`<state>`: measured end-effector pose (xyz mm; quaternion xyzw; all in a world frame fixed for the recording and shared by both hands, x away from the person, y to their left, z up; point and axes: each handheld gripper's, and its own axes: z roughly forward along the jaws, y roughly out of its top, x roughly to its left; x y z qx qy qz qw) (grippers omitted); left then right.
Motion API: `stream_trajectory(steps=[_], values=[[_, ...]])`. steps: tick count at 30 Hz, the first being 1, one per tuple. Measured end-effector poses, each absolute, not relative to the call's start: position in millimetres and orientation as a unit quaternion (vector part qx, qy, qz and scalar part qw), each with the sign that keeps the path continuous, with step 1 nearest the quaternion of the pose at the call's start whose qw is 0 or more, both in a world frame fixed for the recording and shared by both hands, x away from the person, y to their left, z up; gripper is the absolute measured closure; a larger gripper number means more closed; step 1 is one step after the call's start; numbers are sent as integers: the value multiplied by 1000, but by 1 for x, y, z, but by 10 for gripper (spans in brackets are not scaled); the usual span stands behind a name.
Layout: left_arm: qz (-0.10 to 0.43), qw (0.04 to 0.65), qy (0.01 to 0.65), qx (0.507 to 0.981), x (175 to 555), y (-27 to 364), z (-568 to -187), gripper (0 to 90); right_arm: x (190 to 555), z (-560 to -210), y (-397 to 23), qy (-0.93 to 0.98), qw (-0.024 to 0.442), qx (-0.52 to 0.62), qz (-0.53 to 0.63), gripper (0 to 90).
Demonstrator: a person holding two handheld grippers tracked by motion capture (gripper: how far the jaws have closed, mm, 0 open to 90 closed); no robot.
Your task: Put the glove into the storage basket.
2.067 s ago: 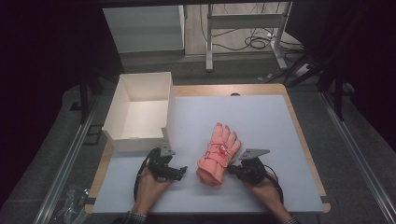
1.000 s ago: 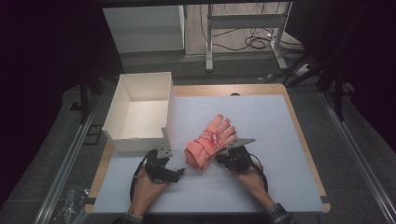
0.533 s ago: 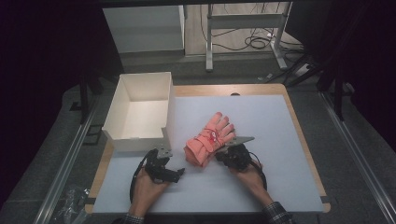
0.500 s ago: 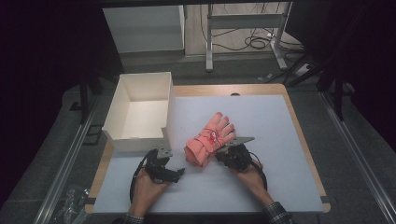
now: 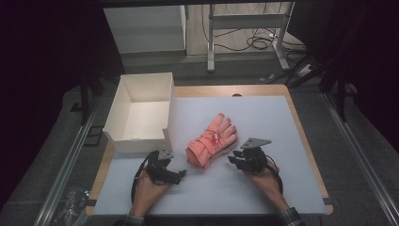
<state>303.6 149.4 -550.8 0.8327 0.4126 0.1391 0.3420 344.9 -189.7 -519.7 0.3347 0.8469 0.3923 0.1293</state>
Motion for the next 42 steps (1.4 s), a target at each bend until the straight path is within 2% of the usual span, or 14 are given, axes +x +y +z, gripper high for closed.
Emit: stream_trajectory(steps=[10,26,36,42], values=[[140,343,412,833,303,149,-551,4,339,-518,-219,838,158,353,384,442],[129,348,407,835,303,148,-547,1,339,-522,-266,822,198,391,364,226],[120,353,396,839,299,142,-535,0,342,-530,-277,827,195,403,340,162],[112,350,383,847,299,139,-525,0,342,-530,-278,826,196,403,341,161]])
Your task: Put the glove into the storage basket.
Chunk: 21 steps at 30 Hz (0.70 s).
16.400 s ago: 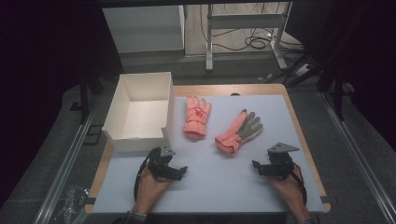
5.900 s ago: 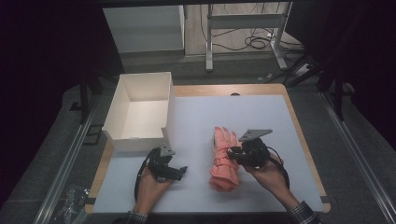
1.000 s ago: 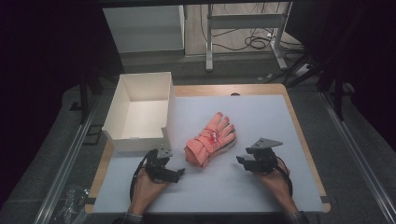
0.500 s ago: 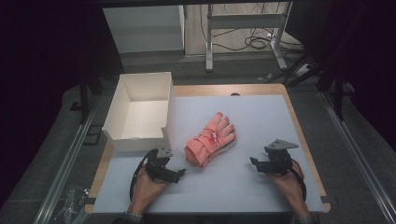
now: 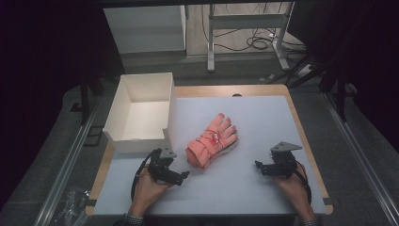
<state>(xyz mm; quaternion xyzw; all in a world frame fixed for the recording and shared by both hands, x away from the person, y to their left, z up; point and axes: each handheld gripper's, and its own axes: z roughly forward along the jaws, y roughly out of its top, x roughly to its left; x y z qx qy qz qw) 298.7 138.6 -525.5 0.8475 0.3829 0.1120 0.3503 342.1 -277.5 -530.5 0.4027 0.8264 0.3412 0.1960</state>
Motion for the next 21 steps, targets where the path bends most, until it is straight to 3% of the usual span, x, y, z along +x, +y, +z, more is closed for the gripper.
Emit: stream_trajectory(steps=[21], values=[[94,347,346,867,327,107,-474,0,342,-531,-278,825,198,402,344,161]])
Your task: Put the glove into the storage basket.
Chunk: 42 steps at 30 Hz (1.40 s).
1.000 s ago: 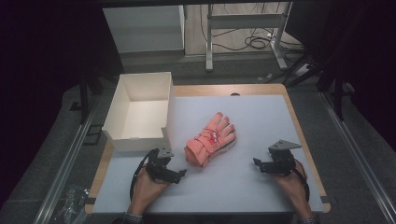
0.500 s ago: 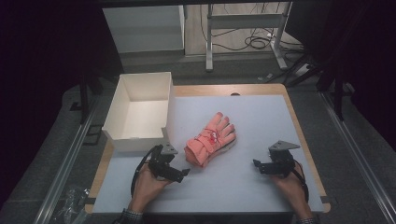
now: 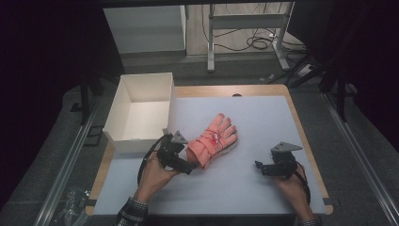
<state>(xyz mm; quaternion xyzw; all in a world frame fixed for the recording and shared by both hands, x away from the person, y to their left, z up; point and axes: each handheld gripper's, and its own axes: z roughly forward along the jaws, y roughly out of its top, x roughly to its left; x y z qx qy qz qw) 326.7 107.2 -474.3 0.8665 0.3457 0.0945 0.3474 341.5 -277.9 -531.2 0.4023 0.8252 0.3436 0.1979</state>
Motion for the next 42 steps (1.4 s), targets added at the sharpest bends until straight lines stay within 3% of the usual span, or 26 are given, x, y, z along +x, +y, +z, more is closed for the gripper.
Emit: stream_trajectory(steps=[15,42], values=[[89,333,330,879,365,69,-463,0,341,-531,-278,825,198,402,344,161],[57,224,326,917,381,36,-524,0,341,-531,-278,825,199,402,344,161]])
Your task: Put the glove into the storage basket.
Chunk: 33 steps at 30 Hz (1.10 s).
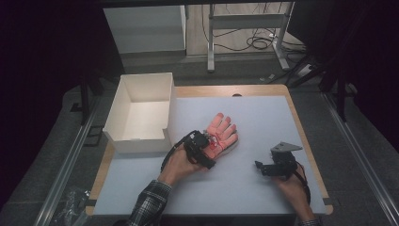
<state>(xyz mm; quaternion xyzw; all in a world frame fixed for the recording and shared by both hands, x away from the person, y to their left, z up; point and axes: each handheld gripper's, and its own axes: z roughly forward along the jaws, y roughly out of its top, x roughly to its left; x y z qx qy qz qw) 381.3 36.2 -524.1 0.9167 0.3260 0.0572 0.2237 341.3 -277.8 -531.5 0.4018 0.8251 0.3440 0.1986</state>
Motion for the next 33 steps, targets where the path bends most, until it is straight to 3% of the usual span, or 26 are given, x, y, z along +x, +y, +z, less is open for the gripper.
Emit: stream_trajectory(steps=[4,9,13,18,33], values=[[57,218,328,917,377,34,-520,67,341,-532,-278,825,199,402,344,161],[62,220,325,917,373,34,-515,268,341,-532,-278,825,199,402,344,161],[71,226,320,917,369,35,-512,362,341,-532,-278,825,199,402,344,161],[63,240,317,915,371,40,-507,404,341,-532,-278,825,199,402,344,161],[80,262,341,899,382,37,-472,405,341,-532,-278,825,199,402,344,162]])
